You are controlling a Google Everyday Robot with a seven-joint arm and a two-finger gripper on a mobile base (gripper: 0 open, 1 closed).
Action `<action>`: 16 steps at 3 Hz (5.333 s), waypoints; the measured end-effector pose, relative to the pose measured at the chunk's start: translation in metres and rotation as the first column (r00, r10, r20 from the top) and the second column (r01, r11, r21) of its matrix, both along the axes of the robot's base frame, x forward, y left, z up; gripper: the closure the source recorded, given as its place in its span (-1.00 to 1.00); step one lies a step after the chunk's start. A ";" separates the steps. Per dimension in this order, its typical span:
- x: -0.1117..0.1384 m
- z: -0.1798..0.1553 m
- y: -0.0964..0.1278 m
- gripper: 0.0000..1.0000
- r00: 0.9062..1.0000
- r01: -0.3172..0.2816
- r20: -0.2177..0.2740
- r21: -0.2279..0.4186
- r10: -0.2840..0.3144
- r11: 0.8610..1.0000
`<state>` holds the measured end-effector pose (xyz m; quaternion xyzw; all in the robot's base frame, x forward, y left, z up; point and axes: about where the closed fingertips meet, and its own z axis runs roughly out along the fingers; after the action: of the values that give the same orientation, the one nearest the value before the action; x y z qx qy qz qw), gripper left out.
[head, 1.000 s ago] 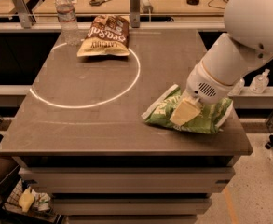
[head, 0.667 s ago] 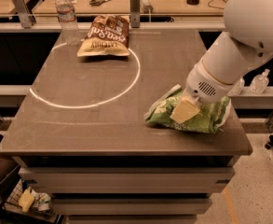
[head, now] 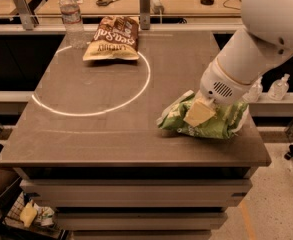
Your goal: Move green jalapeno chip bag near brown chip bag
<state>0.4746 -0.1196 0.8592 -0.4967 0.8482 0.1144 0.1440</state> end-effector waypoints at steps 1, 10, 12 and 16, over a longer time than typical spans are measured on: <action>0.020 0.028 -0.003 1.00 0.997 0.003 0.083 0.030 -0.006 1.000; 0.249 0.117 0.033 1.00 0.799 -0.064 0.600 0.167 -0.050 0.984; 0.313 0.097 0.047 1.00 0.759 -0.107 0.650 0.190 -0.043 0.976; 0.333 0.072 0.076 -0.23 0.767 -0.153 0.641 0.212 -0.019 0.965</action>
Offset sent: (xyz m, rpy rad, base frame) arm 0.0785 -0.0070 0.1045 0.1233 -0.3212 0.0112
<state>0.8079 -0.0433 0.9311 -0.5137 0.7089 0.0509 0.4807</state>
